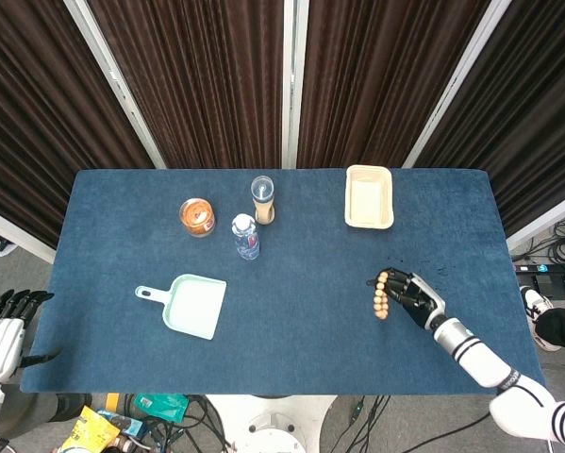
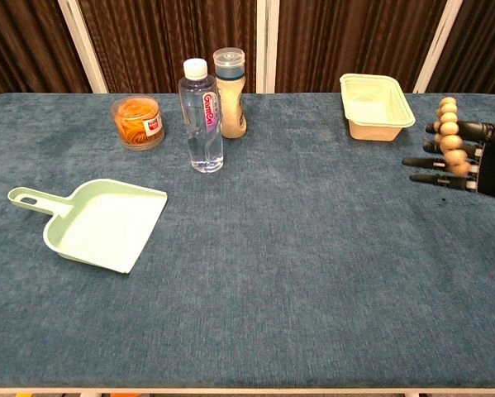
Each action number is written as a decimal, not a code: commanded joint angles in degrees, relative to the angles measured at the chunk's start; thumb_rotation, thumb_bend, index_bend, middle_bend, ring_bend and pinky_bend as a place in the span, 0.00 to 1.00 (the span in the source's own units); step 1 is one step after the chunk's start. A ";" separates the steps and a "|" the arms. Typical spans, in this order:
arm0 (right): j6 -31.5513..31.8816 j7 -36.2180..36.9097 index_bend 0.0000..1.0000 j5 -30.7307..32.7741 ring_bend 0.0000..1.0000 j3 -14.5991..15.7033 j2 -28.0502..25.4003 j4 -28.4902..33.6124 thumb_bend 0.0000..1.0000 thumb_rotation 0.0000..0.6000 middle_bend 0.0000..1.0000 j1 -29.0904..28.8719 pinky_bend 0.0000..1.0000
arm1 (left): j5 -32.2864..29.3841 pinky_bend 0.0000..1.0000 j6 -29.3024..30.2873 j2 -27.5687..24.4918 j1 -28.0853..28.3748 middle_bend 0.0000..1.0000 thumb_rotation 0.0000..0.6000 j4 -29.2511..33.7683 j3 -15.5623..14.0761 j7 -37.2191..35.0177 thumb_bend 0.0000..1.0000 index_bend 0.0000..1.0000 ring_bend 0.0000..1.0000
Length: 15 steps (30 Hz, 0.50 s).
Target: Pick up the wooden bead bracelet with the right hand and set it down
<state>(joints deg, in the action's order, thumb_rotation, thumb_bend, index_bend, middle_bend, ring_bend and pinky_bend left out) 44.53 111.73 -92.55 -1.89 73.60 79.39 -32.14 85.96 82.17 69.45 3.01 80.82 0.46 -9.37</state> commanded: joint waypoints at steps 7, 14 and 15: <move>0.89 -5.75 0.91 -0.49 0.36 4.59 -5.27 0.57 0.91 0.36 0.69 -1.06 0.00 | 0.17 0.06 -0.87 -0.37 0.54 0.16 1.00 0.42 -0.36 -0.35 0.00 0.19 0.09; 2.66 -7.38 0.91 2.91 0.37 3.96 -8.43 4.82 0.93 0.35 0.69 -0.05 0.00 | 0.22 0.06 -1.27 -0.11 0.88 0.16 1.00 0.28 -0.49 -0.64 0.00 0.19 0.09; 3.85 -6.21 0.91 2.41 0.37 3.91 -8.05 4.58 0.93 0.36 0.69 0.24 0.00 | 0.24 0.06 -1.26 -0.08 0.90 0.16 1.00 0.29 -0.50 -0.65 0.00 0.19 0.09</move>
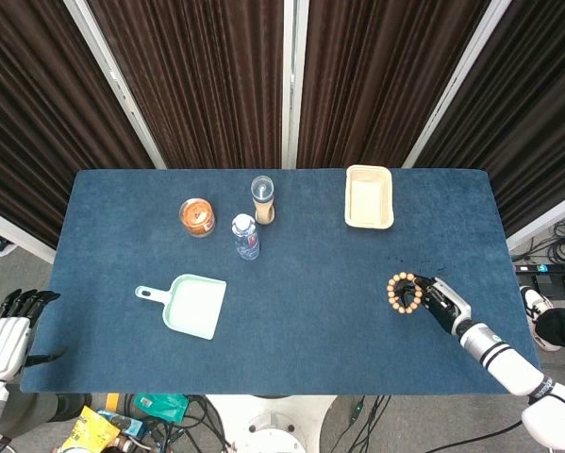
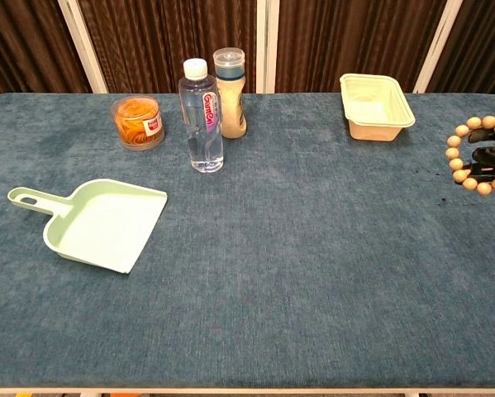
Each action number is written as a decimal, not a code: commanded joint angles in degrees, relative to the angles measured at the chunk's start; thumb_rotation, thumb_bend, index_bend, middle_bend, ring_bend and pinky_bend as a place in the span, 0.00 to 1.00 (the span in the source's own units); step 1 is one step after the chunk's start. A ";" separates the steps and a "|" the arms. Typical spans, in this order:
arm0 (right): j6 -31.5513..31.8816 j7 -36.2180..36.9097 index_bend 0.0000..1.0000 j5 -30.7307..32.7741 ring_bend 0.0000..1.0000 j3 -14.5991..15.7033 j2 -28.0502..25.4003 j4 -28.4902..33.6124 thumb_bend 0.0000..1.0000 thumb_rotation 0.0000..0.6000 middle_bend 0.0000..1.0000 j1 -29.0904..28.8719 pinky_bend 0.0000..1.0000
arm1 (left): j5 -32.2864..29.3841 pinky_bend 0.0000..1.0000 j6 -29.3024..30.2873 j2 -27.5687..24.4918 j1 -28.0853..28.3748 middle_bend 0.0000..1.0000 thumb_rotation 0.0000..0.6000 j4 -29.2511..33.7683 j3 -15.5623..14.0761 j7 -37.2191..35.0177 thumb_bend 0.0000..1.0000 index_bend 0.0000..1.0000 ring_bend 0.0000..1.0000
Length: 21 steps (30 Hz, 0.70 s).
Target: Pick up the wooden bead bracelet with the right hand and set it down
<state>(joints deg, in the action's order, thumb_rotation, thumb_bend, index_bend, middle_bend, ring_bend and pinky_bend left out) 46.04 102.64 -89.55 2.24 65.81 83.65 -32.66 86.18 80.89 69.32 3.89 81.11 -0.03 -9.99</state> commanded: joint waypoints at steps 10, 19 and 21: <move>19.00 15.22 0.57 -11.51 0.20 1.60 8.24 -9.84 0.44 0.32 0.56 1.40 0.00 | -0.09 0.06 0.62 -0.15 -0.04 0.16 1.00 0.66 0.07 0.58 0.00 0.19 0.09; 21.13 16.59 0.41 -9.80 0.17 0.64 14.00 -12.28 0.06 0.24 0.51 -1.02 0.00 | -0.60 0.06 1.01 -0.09 -0.44 0.16 1.00 0.89 0.02 0.92 0.00 0.19 0.09; 20.81 13.16 0.39 -8.62 0.18 0.05 14.85 -11.63 0.02 0.17 0.51 -1.22 0.00 | -0.65 0.06 1.08 -0.12 -0.53 0.16 1.00 0.93 -0.02 0.94 0.00 0.19 0.09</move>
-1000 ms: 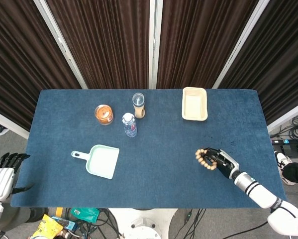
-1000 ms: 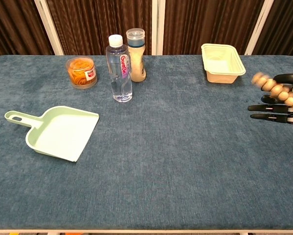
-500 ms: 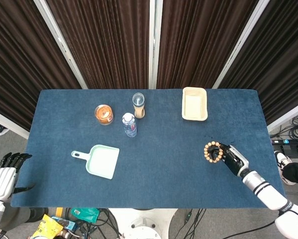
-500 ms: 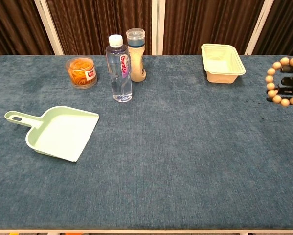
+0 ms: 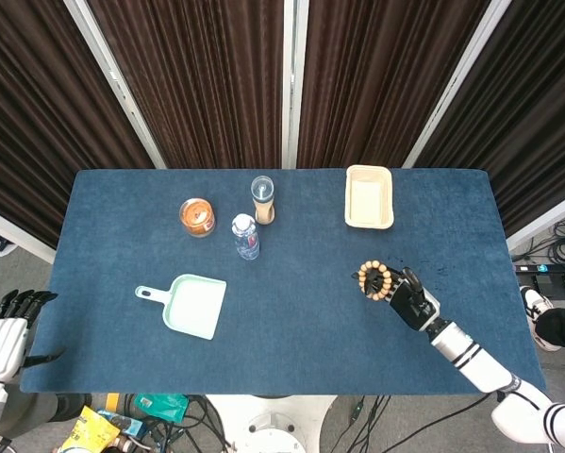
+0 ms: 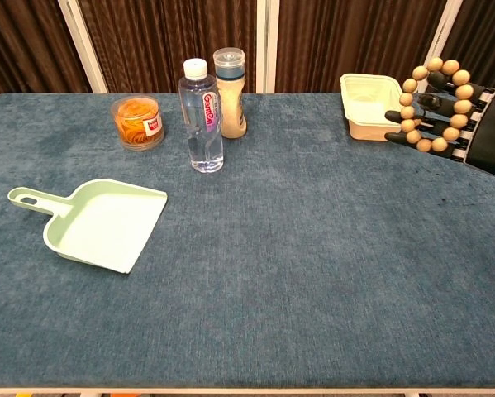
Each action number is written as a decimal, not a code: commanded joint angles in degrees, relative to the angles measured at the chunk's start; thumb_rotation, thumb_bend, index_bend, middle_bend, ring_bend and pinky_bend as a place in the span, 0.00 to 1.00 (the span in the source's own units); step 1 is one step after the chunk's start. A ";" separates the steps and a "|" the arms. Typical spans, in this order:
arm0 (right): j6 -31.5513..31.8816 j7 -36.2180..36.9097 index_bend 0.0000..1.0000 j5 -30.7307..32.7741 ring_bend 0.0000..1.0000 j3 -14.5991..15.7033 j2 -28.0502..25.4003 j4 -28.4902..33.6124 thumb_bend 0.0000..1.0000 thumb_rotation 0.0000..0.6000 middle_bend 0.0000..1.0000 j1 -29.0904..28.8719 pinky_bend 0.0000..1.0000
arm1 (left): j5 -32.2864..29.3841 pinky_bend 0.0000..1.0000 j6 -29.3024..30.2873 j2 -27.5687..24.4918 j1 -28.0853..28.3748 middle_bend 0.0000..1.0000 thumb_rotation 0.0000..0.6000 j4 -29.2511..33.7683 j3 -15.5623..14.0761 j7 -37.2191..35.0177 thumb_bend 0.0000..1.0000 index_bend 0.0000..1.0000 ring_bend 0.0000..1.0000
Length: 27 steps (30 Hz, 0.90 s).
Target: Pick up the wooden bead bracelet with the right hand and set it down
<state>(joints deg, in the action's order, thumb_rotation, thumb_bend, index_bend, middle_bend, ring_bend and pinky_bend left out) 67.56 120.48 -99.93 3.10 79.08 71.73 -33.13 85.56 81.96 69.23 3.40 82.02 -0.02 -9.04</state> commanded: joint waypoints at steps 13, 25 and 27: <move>-1.83 -22.31 0.64 8.66 0.39 -3.97 4.91 3.13 0.44 0.08 0.69 0.00 0.12 | -0.36 0.06 0.41 0.14 -0.61 0.16 1.00 -0.28 -0.22 -0.19 0.00 0.19 0.09; -1.55 -24.98 0.69 9.80 0.41 -4.29 5.27 2.85 0.60 0.20 0.71 0.92 0.12 | -0.60 0.06 -0.19 0.31 -0.17 0.16 1.00 0.10 0.05 0.45 0.00 0.19 0.09; -1.48 -25.28 0.70 9.66 0.41 -4.21 5.28 2.84 0.59 0.27 0.71 0.98 0.12 | -0.65 0.06 -0.27 0.37 -0.16 0.16 1.00 -0.02 0.04 0.35 0.00 0.19 0.09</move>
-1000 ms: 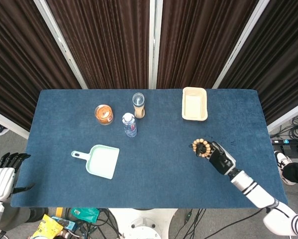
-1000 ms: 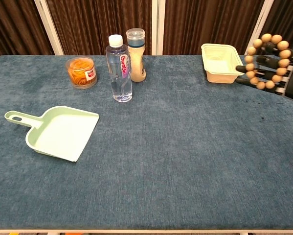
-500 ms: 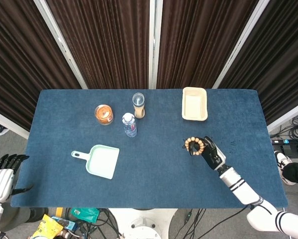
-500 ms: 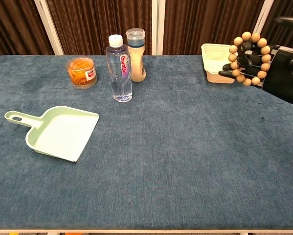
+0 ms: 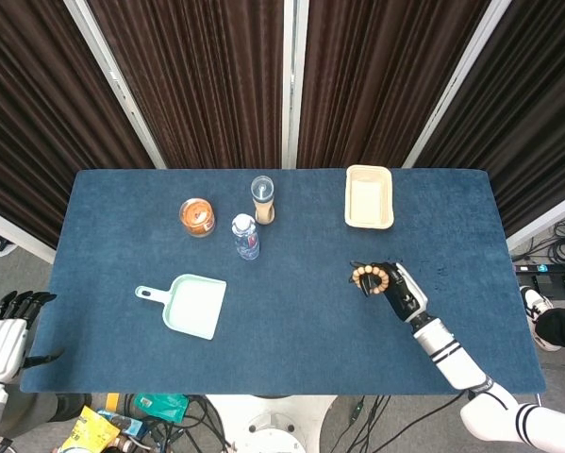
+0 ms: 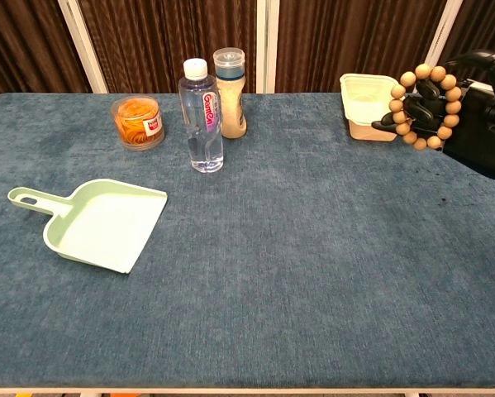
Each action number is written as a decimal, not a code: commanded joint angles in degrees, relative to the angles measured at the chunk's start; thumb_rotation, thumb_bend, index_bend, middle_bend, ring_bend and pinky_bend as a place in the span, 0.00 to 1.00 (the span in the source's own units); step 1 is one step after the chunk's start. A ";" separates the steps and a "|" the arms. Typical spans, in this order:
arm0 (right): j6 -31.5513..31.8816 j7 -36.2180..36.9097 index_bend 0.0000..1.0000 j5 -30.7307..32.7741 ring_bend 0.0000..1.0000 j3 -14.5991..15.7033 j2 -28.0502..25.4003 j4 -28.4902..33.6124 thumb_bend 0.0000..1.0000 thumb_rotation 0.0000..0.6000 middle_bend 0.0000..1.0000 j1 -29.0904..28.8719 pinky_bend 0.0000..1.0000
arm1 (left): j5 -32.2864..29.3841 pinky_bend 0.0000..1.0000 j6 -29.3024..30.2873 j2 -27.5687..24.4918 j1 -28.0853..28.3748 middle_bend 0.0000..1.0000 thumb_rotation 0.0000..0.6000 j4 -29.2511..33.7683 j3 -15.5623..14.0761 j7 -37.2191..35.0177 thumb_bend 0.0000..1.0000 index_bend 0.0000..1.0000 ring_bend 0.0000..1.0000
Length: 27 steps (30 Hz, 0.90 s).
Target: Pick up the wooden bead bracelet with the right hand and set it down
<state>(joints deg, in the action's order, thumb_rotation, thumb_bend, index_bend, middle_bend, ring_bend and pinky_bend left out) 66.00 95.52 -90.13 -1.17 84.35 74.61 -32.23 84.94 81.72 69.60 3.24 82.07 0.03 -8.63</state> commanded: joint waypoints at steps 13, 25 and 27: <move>-0.37 -0.33 0.71 0.37 0.41 -0.23 -0.27 0.21 0.52 0.40 0.71 0.27 0.12 | -0.19 0.06 -0.37 0.12 0.18 0.16 1.00 -0.36 0.06 -0.22 0.00 0.19 0.09; -1.40 2.11 0.68 0.78 0.41 -1.28 -0.77 0.70 0.90 0.36 0.71 -0.38 0.12 | -0.35 0.06 -0.81 0.27 0.46 0.16 1.00 -0.75 0.16 -0.38 0.00 0.19 0.09; -1.28 2.12 0.68 0.76 0.41 -1.35 -0.95 0.73 0.92 0.36 0.71 -0.33 0.12 | -0.33 0.06 -0.81 0.26 0.58 0.16 1.00 -0.53 0.28 -0.25 0.00 0.19 0.09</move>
<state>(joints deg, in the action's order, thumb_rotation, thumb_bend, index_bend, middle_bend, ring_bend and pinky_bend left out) 64.71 97.63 -89.36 -2.51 83.41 75.34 -32.56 84.59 80.92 69.87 3.75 81.40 0.25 -8.95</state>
